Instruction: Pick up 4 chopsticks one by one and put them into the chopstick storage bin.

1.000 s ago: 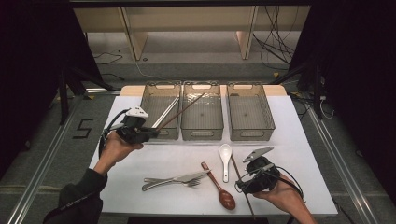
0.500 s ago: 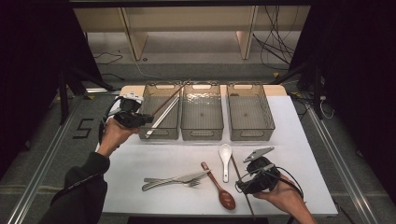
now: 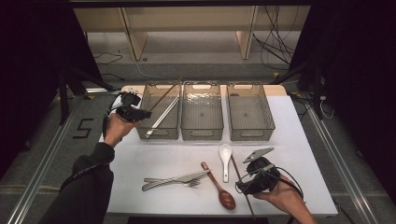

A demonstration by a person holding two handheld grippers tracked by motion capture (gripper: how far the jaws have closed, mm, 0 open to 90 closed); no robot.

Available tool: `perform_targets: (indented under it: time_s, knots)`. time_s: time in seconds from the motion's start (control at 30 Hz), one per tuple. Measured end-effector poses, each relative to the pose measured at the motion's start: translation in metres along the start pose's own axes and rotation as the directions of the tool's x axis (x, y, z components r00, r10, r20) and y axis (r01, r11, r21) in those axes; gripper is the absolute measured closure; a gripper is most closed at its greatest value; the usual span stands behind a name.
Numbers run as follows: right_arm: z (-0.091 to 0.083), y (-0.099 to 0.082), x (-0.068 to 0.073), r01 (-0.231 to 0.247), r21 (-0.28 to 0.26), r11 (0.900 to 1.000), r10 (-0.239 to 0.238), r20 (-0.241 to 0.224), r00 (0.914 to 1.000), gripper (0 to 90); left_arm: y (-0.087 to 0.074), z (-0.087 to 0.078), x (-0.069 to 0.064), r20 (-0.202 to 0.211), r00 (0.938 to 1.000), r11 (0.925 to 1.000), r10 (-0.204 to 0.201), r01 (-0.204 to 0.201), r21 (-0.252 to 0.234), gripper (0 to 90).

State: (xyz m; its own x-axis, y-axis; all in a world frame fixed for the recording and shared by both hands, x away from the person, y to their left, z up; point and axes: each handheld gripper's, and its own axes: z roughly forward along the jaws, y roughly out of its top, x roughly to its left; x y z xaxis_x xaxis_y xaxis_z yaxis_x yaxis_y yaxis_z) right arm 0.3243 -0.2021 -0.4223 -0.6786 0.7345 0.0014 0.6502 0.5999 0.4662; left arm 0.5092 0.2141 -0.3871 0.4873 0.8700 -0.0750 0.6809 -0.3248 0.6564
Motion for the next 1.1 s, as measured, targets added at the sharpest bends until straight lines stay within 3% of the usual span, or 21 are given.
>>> perform_targets:
  time_s: [0.47, 0.6, 0.67, 0.83, 1.1]
  knots:
    - [0.000, 0.000, 0.000, 0.000, 0.002, 1.0000, 0.000, -0.004, 1.0000, 24.2, -0.006, 0.018, 0.012, -0.037, 0.9980, 0.9977, -0.050, 0.052, 0.044, 82.4]
    - [0.000, 0.000, 0.000, 0.004, 0.004, 1.0000, -0.004, -0.004, 1.0000, 24.3, -0.008, 0.020, 0.013, -0.047, 0.9972, 0.9977, -0.058, 0.060, 0.031, 80.7]
    - [0.000, -0.001, 0.000, 0.001, 0.006, 1.0000, -0.001, -0.006, 1.0000, 24.3, -0.008, 0.019, 0.014, -0.039, 0.9965, 0.9970, -0.074, 0.074, 0.022, 71.6]
    - [0.000, -0.001, 0.000, 0.003, 0.008, 1.0000, -0.003, -0.007, 1.0000, 24.3, -0.006, 0.010, 0.010, -0.016, 0.9969, 0.9970, -0.077, 0.077, 0.009, 58.8]
    - [0.001, -0.001, -0.001, -0.007, 0.017, 0.9998, 0.007, 0.006, 1.0000, 24.8, -0.013, -0.013, -0.007, 0.063, 0.9964, 0.9978, -0.058, 0.060, -0.029, 37.9]
